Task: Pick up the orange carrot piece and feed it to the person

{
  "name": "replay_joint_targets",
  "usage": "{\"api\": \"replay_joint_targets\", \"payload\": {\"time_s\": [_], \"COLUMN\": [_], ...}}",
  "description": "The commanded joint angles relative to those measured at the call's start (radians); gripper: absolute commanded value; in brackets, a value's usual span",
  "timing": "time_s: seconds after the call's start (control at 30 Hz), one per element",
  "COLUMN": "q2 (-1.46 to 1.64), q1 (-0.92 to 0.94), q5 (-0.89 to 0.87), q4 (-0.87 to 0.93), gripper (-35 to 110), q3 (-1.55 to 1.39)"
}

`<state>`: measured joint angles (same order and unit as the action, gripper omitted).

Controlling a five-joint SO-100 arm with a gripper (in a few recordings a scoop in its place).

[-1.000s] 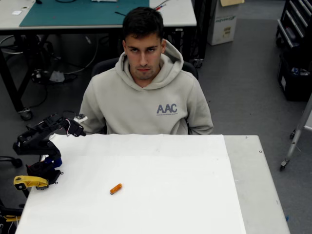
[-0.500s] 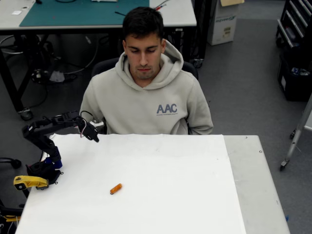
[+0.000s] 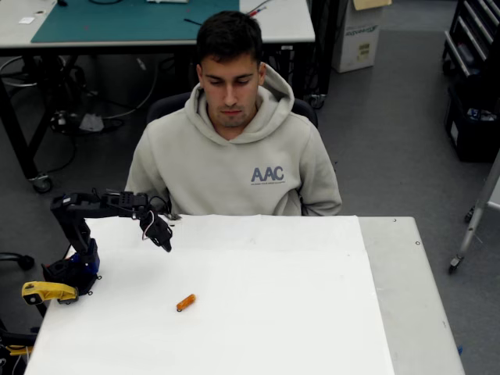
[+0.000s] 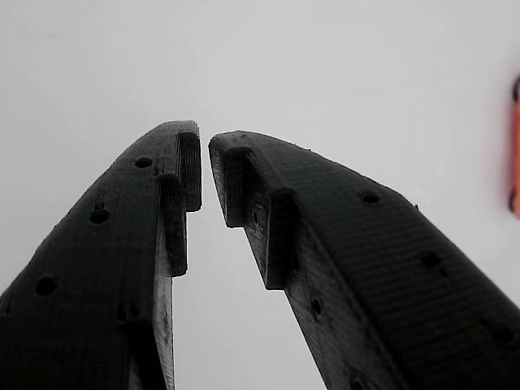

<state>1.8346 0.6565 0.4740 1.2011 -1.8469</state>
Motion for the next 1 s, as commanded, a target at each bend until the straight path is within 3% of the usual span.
{"api": "replay_joint_targets", "payload": {"time_s": [0.0, 0.5, 0.97], "q2": [-0.035, -0.296, -0.357], "q1": [0.100, 0.299, 0.416], "q5": [0.069, 0.285, 0.391], "q4": [0.009, 0.009, 0.009], "gripper": [-3, -3, -3], "q3": [0.135, 0.365, 0.396]}}
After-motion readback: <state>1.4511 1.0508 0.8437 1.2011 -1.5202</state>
